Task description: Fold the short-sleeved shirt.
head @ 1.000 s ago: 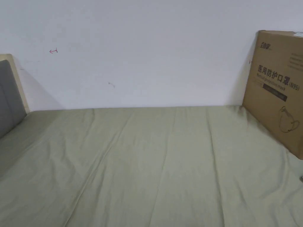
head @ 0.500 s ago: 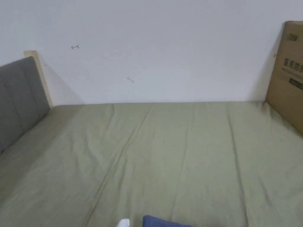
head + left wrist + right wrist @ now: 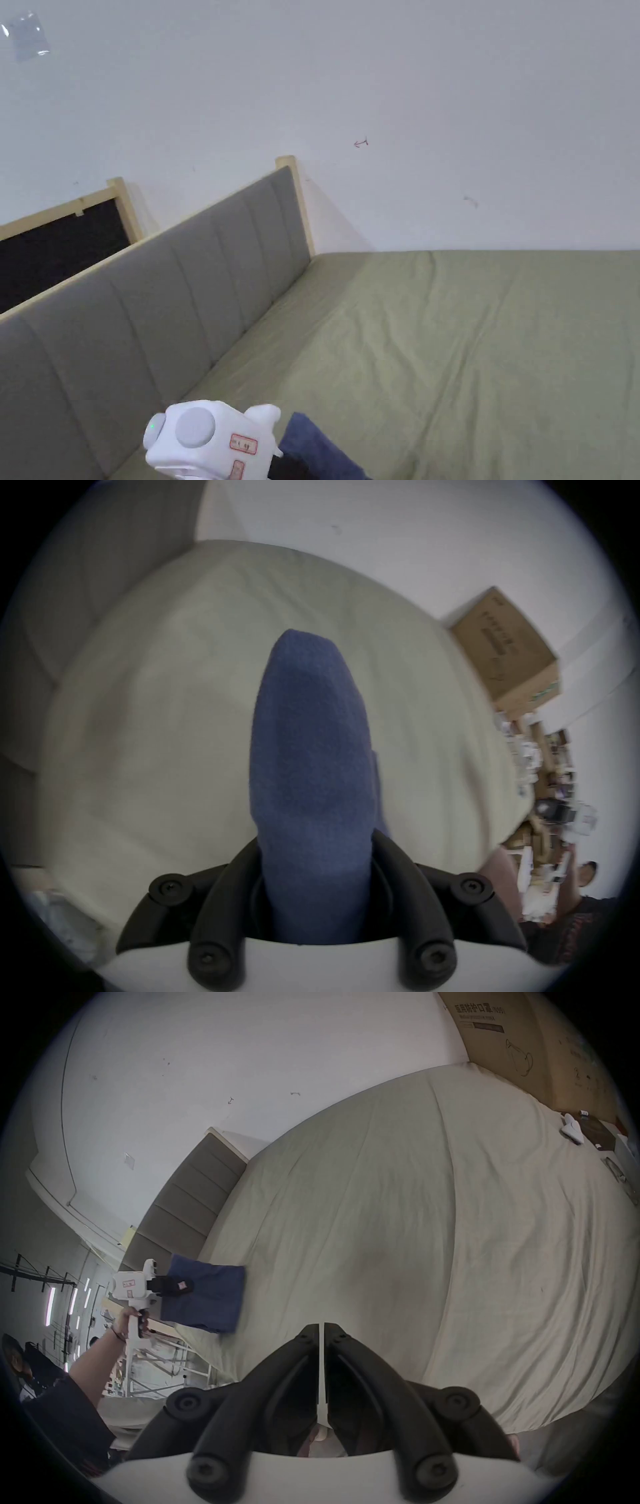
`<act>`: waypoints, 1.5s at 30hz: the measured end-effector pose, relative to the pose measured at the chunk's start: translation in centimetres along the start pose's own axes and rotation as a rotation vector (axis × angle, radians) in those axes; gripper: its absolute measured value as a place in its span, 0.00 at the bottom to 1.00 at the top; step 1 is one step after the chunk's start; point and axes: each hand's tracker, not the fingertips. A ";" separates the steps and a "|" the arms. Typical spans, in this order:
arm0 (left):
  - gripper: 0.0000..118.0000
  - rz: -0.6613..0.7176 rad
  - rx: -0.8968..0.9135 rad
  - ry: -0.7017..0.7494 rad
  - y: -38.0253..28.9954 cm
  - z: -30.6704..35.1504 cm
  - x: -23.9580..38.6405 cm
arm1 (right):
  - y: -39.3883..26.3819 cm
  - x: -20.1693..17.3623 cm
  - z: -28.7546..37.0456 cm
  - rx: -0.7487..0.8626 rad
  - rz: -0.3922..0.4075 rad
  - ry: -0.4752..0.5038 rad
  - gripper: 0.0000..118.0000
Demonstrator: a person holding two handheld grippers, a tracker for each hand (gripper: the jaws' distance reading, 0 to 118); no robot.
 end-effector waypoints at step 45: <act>0.01 -0.265 0.882 0.076 -9.9 7.9 29.1 | 2.0 -6.0 11.1 0.592 0.268 -0.010 0.02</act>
